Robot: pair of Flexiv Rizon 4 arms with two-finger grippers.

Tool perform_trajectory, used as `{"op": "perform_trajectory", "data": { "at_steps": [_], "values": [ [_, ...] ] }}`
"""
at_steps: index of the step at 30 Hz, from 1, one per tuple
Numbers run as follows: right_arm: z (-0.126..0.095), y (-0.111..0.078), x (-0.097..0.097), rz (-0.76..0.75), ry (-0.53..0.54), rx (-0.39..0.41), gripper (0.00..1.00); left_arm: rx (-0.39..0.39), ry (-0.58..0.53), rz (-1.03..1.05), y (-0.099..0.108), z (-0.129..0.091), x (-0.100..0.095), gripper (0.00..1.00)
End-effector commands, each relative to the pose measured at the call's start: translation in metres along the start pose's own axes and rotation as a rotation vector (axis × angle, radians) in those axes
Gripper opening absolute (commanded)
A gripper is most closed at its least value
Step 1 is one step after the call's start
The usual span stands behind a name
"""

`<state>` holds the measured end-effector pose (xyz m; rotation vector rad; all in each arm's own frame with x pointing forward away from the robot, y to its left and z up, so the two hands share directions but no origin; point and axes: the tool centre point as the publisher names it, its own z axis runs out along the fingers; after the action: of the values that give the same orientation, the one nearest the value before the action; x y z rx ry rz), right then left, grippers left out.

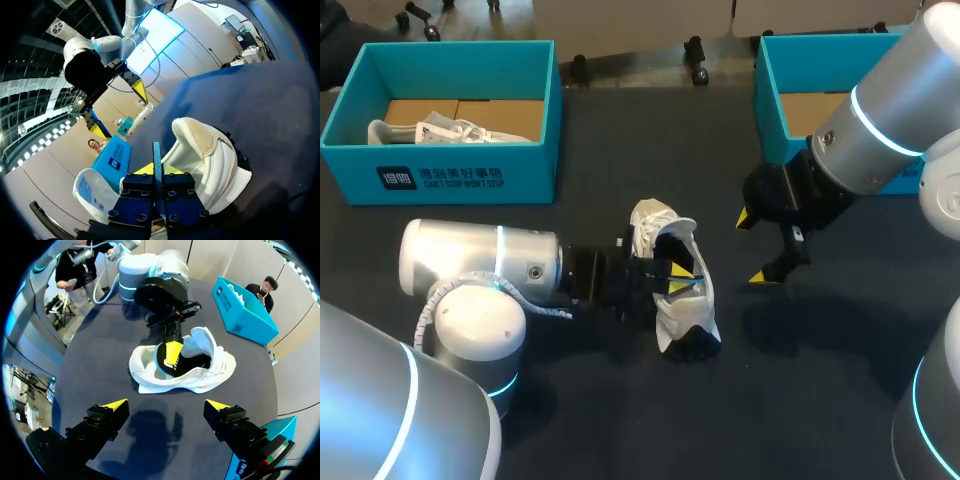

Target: Take the shoe out of the shoebox, open the shoe tongue, remove and reinsert the insole, then place the shoe into the shoebox

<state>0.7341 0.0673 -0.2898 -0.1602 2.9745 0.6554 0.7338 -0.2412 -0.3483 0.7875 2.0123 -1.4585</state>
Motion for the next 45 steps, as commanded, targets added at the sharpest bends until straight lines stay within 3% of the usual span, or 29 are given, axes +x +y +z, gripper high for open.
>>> {"op": "perform_trajectory", "data": {
  "at_steps": [1,3,5,9,20,22,24,27,32,34,36,45],
  "values": [
    [0.001,0.001,0.0,0.001,-0.001,0.003,1.0,0.009,0.003,-0.01,-0.008,-0.001,-0.001,0.42],
    [0.001,0.001,0.0,0.001,-0.001,0.003,1.0,0.026,0.004,-0.016,-0.014,-0.001,-0.002,0.5],
    [0.001,0.001,0.0,0.001,-0.001,0.003,1.0,0.034,0.001,-0.019,-0.018,-0.001,-0.003,0.51],
    [0.001,0.001,0.0,0.001,-0.001,0.003,1.0,0.041,0.0,-0.02,-0.022,-0.002,-0.005,0.43],
    [0.001,0.001,0.0,0.001,-0.001,0.003,1.0,0.039,-0.016,-0.028,-0.029,-0.011,-0.01,0.37],
    [0.001,0.001,0.0,0.001,-0.001,0.003,1.0,0.042,-0.02,-0.033,-0.031,-0.012,-0.012,0.45],
    [0.001,0.001,0.0,0.001,-0.001,0.003,1.0,0.047,-0.023,-0.036,-0.033,-0.014,-0.013,0.7],
    [0.001,0.001,0.0,0.001,-0.001,0.003,1.0,0.055,-0.026,-0.039,-0.036,-0.015,-0.014,0.77],
    [0.001,0.001,0.0,0.001,-0.001,0.003,1.0,0.068,-0.037,-0.043,-0.039,-0.013,-0.016,0.7],
    [0.001,0.001,0.0,0.001,-0.001,0.003,1.0,0.076,-0.048,-0.043,-0.041,-0.013,-0.02,0.56],
    [0.001,0.001,0.0,0.001,-0.001,0.003,1.0,0.081,-0.05,-0.043,-0.043,-0.012,-0.021,0.49],
    [0.001,0.001,0.0,0.001,-0.001,0.003,1.0,0.1,-0.058,-0.048,-0.05,-0.018,-0.026,0.42]
  ]
}}
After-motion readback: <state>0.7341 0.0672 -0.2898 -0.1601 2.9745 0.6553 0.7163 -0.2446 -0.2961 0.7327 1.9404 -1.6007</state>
